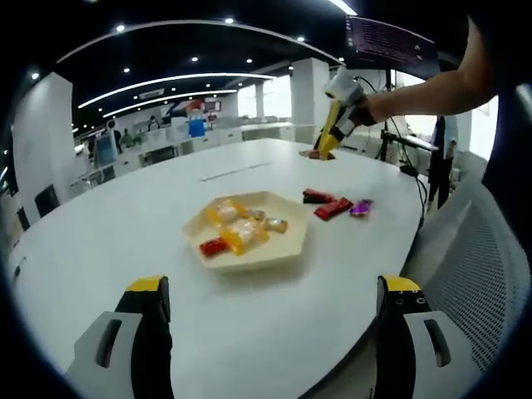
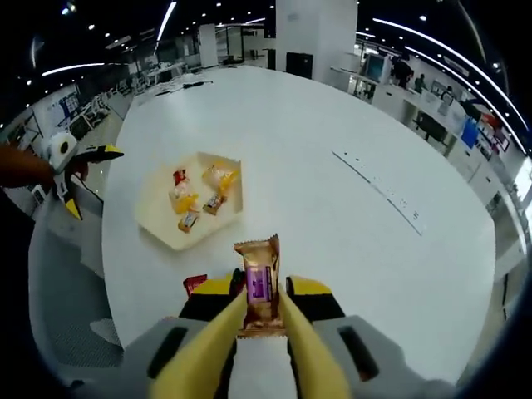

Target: Place the target food into the container with the food tongs after gripping and lifting it, then release it inside without dropping or visibly crushing the food.

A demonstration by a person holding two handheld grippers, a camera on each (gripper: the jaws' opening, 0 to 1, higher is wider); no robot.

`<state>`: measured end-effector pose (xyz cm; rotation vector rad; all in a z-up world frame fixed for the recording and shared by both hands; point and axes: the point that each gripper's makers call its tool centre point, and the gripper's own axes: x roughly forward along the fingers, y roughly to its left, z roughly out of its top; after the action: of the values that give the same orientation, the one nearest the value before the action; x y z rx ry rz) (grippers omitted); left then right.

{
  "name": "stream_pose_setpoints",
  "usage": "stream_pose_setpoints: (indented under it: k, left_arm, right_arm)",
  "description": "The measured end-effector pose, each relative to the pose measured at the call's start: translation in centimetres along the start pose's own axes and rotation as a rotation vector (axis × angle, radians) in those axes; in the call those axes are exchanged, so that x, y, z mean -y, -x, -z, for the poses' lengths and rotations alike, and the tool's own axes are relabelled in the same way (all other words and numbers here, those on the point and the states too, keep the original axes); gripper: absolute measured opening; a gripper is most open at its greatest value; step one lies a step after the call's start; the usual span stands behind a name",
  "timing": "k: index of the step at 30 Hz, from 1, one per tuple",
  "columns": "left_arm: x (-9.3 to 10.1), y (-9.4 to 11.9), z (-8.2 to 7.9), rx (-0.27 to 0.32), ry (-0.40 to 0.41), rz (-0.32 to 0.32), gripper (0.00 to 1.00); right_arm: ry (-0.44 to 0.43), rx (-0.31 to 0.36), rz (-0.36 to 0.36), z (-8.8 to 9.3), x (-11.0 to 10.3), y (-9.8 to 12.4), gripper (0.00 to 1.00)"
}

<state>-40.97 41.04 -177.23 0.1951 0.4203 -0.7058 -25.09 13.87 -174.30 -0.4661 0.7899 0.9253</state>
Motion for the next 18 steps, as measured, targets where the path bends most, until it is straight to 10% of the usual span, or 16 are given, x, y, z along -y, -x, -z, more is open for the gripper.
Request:
stream_pose_setpoints:
  k: [18]
  left_arm:
    - [0.0,0.0,-0.2,0.014,-0.012,0.001,0.99]
  right_arm:
    - [0.104,0.006,-0.08,-6.3,-3.5,-3.0,0.22]
